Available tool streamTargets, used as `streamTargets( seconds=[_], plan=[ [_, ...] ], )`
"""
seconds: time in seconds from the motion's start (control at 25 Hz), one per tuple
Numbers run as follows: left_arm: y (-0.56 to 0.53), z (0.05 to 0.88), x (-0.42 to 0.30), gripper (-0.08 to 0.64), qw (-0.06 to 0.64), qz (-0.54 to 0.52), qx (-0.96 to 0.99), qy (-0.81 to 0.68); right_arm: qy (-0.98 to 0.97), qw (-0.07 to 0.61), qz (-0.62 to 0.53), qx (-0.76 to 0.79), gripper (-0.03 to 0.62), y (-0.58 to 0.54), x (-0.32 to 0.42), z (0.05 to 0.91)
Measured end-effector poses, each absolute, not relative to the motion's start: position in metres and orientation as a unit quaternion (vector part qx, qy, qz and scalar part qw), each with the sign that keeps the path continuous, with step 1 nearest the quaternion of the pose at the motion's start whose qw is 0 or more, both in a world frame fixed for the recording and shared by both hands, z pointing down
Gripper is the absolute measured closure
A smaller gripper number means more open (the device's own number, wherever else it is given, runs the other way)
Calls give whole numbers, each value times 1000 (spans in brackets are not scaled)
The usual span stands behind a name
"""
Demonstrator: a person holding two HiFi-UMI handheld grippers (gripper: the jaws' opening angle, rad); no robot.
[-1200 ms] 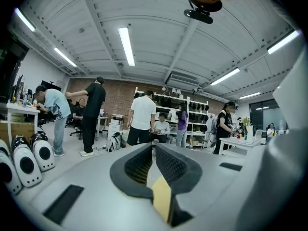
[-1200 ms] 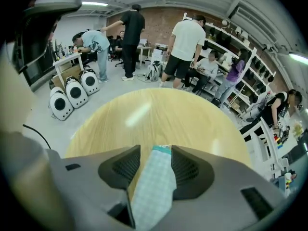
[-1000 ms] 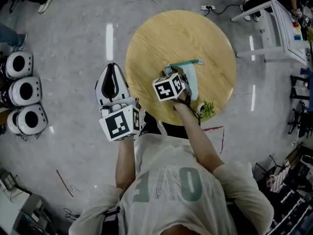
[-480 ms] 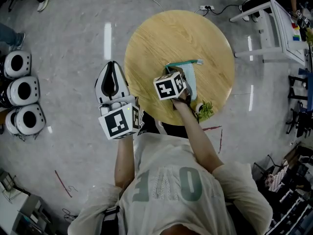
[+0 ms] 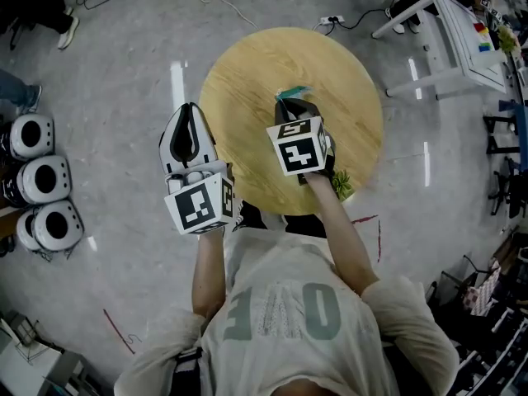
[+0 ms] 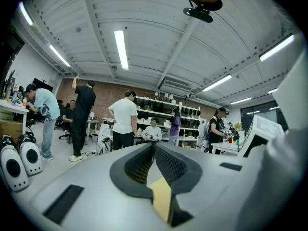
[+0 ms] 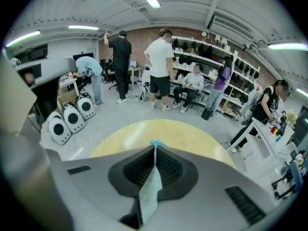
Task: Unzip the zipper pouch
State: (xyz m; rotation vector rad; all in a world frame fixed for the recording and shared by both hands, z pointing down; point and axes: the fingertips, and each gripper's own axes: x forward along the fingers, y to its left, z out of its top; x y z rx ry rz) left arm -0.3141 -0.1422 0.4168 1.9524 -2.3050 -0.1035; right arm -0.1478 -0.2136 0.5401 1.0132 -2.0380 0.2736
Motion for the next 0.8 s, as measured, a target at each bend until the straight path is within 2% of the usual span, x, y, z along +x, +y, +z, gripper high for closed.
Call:
streamTargets(
  seconds=[0.44, 0.64, 0.8],
  plan=[
    [-155, 338, -230, 514, 9, -70, 699, -712, -905, 214, 23, 366, 557, -203, -96, 383],
    [-162, 306, -179, 514, 8, -91, 739, -667, -938, 97, -2, 332, 557, -187, -54, 320],
    [-161, 283, -142, 514, 16, -111, 767, -632, -959, 30, -16, 281, 558, -165, -24, 290]
  ],
)
